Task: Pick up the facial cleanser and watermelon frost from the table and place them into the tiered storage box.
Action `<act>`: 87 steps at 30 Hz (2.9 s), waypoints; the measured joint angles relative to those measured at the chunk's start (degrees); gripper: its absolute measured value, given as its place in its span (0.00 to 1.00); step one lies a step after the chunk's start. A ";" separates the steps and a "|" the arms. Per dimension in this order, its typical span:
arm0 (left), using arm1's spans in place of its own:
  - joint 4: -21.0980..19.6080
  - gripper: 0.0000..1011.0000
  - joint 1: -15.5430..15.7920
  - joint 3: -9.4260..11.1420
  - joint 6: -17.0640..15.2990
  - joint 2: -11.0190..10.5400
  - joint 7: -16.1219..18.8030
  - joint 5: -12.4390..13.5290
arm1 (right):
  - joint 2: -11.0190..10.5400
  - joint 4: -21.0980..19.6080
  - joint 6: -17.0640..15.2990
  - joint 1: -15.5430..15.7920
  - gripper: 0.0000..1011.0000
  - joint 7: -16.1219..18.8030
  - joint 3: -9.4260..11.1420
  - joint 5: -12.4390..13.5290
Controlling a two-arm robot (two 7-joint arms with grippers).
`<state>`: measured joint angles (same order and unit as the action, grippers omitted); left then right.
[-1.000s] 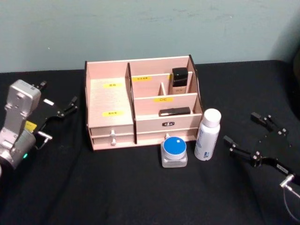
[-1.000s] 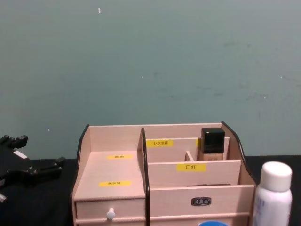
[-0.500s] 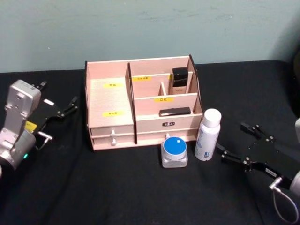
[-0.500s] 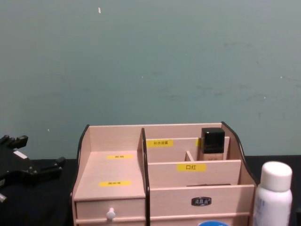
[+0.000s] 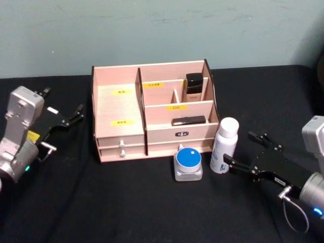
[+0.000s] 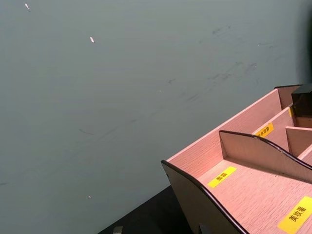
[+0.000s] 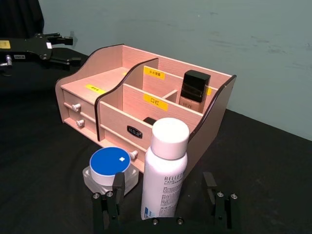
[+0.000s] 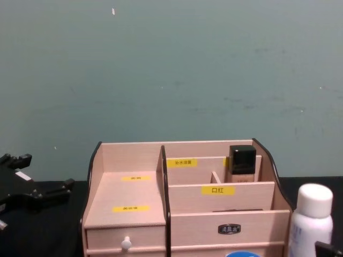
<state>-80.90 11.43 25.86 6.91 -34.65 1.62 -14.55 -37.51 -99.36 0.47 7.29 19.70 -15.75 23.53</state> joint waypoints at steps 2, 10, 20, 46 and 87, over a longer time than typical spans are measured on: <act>0.00 1.00 0.00 0.00 0.00 0.00 0.00 0.00 | 0.64 0.87 0.00 -0.75 0.99 0.39 -0.21 -0.47; 0.00 1.00 0.00 0.00 0.00 0.00 0.00 0.00 | 3.11 3.93 -0.01 -3.70 0.99 1.75 -0.96 -1.89; 0.00 1.00 0.00 0.00 0.00 0.00 0.00 0.00 | 5.95 7.47 -0.26 -7.46 0.99 3.13 -1.95 -4.47; 0.00 1.00 0.00 0.00 0.00 0.00 0.00 0.00 | 8.62 10.96 -1.95 -11.08 0.99 5.05 -2.29 -5.98; 0.00 1.00 0.00 0.00 0.00 0.00 0.00 0.00 | 7.80 8.51 -2.40 -10.43 0.61 5.89 -1.98 -4.76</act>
<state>-80.90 11.43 25.86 6.91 -34.64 1.62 -14.55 -29.71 -90.85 -1.94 -3.14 25.59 -17.73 18.77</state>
